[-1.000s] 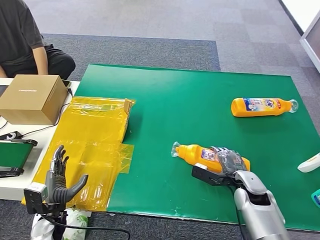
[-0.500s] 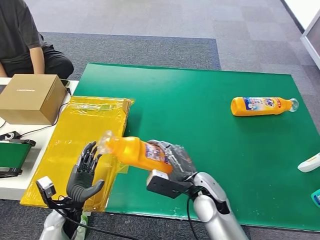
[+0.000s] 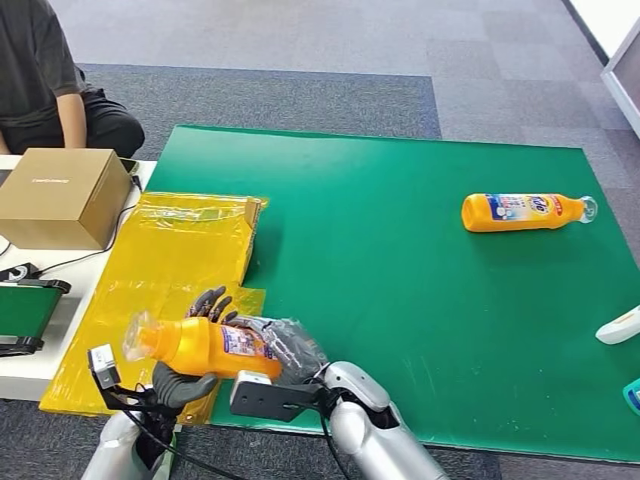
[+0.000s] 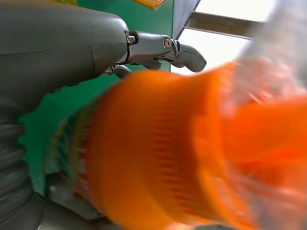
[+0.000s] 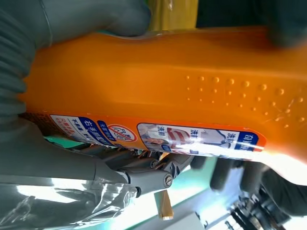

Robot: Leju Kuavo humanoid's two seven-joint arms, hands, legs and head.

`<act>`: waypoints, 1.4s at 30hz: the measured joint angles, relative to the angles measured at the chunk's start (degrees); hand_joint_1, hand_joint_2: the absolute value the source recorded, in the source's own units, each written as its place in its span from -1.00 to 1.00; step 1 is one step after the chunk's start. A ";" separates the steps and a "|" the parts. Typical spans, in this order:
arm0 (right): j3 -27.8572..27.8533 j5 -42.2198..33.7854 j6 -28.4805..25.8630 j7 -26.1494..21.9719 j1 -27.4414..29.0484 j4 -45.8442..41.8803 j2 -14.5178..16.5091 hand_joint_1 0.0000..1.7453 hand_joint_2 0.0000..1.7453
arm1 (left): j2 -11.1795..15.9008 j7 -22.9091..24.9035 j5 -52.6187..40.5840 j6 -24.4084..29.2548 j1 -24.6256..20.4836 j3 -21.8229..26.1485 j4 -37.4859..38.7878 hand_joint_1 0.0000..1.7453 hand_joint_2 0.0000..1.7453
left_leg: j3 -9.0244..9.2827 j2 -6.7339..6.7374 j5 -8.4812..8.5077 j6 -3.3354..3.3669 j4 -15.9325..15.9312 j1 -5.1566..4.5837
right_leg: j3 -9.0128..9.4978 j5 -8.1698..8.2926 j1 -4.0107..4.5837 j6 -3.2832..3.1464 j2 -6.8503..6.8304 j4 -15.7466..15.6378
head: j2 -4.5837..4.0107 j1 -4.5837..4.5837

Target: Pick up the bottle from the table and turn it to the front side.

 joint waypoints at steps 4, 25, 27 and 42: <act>1.29 0.32 -0.87 -0.48 -1.42 5.10 0.45 1.00 1.00 | 0.70 0.00 0.58 -3.82 0.17 -0.85 -0.24 -1.00 1.00 | 0.00 0.00 0.00 -0.01 0.00 0.01 | -0.01 0.00 0.00 -0.01 0.01 0.00 | 0.00 0.01; 0.42 3.16 -3.97 3.13 -1.19 4.40 0.46 -1.00 1.00 | 1.39 0.30 -25.55 37.37 3.34 -3.57 -8.92 0.50 1.00 | 0.03 -0.02 -0.03 -0.04 0.00 0.03 | -0.05 -0.05 0.00 -0.03 0.00 -0.02 | 0.00 0.01; -1.07 4.33 -3.68 3.66 0.39 1.35 0.02 -1.00 1.00 | 0.50 1.41 -30.90 42.26 3.51 -3.60 -10.98 0.44 1.00 | 0.04 -0.02 -0.04 -0.05 0.00 0.03 | -0.03 -0.02 0.00 -0.05 0.01 -0.02 | 0.01 -0.01; -13.05 9.59 -1.86 6.26 12.14 -20.34 -1.97 -1.00 1.00 | -3.30 21.10 -76.38 72.53 5.23 0.24 -22.39 -0.17 1.00 | 0.09 0.43 0.10 -0.34 -0.05 0.15 | -0.31 0.24 0.17 -0.26 0.52 0.03 | 0.00 -0.02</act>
